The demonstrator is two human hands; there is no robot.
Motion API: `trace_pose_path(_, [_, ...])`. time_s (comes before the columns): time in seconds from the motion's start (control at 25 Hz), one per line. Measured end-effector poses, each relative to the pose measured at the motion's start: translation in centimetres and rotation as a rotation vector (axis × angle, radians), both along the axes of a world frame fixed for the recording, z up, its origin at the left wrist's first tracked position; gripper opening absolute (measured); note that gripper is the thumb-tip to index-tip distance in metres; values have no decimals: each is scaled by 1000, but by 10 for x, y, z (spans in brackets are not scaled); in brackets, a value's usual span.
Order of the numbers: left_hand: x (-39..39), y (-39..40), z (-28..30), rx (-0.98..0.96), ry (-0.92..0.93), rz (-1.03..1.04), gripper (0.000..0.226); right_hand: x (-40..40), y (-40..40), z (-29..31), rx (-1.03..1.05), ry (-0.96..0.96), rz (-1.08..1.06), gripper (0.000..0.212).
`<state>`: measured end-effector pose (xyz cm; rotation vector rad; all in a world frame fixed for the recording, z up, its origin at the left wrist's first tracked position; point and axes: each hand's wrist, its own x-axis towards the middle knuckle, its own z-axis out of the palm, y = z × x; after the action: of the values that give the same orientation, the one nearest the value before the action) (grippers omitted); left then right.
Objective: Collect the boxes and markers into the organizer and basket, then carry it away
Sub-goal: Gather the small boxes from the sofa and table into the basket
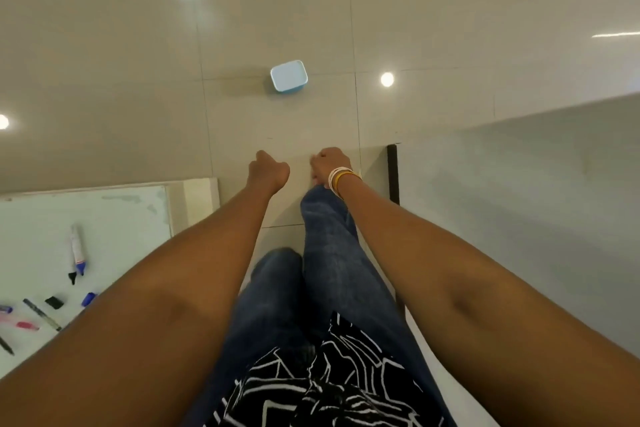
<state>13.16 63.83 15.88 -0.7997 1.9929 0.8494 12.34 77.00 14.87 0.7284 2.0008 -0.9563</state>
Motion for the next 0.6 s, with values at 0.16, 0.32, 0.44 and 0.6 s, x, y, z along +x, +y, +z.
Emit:
trace_pose_path(0.16, [-90, 11, -36, 25, -55, 100, 60, -88, 0, -37, -11, -67, -29, 20])
trace_pose_path(0.32, [-175, 16, -114, 68, -73, 130, 59, -167, -10, -126, -12, -110, -21, 11])
trace_pose_path(0.44, [-225, 19, -207, 91, -65, 200, 57, -223, -17, -223, 28, -63, -32, 22])
trace_pose_path(0.6, [-266, 12, -344, 139, -82, 373, 56, -273, -25, -347, 82, -18, -82, 56])
